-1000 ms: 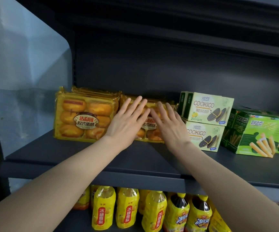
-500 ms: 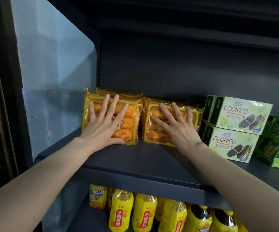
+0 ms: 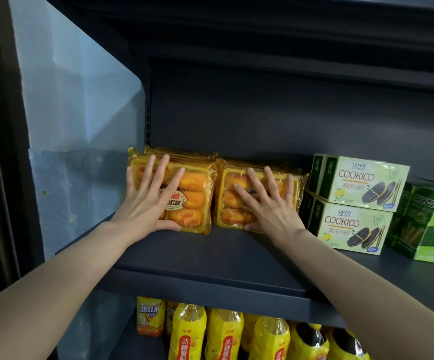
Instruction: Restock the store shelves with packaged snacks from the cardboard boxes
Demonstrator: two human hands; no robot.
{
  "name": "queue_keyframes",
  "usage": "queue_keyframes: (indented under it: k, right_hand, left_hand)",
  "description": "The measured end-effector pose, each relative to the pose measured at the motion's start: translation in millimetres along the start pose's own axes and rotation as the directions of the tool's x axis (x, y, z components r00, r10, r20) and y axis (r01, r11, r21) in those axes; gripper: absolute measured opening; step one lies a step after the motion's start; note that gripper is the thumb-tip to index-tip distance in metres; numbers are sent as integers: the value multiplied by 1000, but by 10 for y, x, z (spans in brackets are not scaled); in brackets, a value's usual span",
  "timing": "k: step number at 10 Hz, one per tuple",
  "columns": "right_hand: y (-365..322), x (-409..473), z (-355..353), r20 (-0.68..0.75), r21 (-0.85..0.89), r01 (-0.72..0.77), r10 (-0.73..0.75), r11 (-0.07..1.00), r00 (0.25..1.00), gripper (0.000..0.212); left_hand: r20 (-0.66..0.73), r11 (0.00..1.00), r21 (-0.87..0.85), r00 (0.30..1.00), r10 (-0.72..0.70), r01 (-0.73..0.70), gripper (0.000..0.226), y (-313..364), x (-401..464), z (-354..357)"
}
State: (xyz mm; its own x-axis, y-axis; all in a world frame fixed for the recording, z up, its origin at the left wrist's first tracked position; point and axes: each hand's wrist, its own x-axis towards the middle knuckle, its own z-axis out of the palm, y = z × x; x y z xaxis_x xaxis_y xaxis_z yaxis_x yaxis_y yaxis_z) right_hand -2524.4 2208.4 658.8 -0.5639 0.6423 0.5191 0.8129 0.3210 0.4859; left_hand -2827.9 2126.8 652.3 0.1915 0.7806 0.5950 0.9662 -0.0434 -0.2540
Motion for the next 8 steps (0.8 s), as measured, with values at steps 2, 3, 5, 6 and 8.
queue_keyframes:
  k: [2, 3, 5, 6, 8]
  right_hand:
    - [-59, -25, -70, -147, -43, 59, -65, 997, 987, 120]
    - [-83, -12, 60, -118, -35, 54, -57, 998, 991, 115]
    - [-76, 10, 58, -13, -29, 57, -57, 998, 998, 105]
    - [-66, -39, -105, -14, -3, 66, -66, 998, 998, 91]
    - [161, -363, -431, -176, -6, 69, -70, 998, 982, 67]
  left_hand:
    - [-98, 993, 48, 989, 108, -104, 124, -22, -77, -44]
    - [-80, 990, 52, 987, 138, -134, 120, -6, -31, 18]
    - [-27, 993, 39, 993, 115, -114, 110, 9, -5, -33]
    - [-17, 998, -7, 997, 69, -69, 94, 113, -2, -166]
    - [-188, 994, -68, 980, 67, -82, 73, 578, 54, -453]
